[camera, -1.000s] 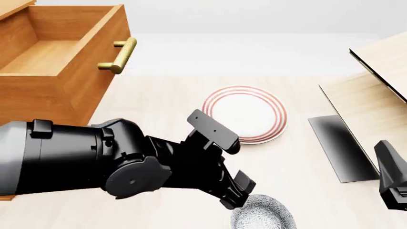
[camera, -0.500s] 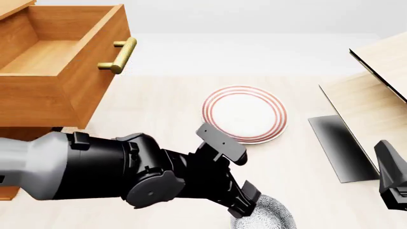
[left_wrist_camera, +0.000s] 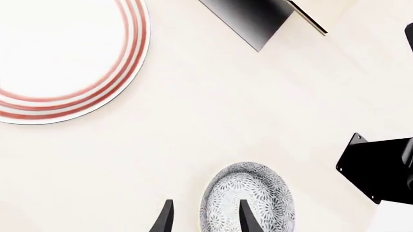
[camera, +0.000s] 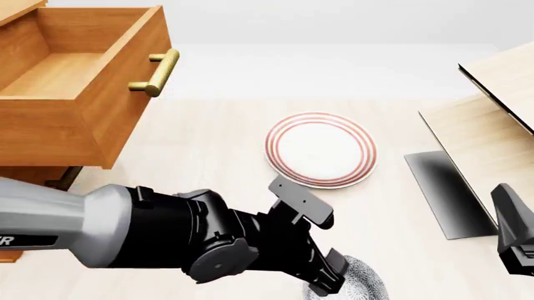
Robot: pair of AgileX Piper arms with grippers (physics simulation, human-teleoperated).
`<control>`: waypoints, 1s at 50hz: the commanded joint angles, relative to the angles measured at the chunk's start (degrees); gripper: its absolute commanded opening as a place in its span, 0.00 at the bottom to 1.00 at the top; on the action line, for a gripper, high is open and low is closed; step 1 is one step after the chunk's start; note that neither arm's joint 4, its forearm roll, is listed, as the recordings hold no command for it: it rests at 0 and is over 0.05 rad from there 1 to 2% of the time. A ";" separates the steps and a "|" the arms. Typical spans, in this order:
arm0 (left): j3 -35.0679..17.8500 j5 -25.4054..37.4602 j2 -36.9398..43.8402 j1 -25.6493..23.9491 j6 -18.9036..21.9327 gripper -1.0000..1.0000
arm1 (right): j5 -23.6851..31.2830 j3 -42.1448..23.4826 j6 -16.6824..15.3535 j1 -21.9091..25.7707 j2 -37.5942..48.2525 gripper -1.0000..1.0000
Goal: Open the top drawer of the cabinet and put the bowl in it.
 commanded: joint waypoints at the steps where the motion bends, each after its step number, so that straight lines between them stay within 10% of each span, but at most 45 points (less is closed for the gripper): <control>1: -0.32 -0.71 1.55 -0.38 -0.50 1.00 | 0.02 0.04 0.00 0.00 -0.08 1.00; 50: 1.29 -6.71 6.73 -1.98 -4.32 1.00 | 0.02 0.04 -0.01 0.00 -0.08 1.00</control>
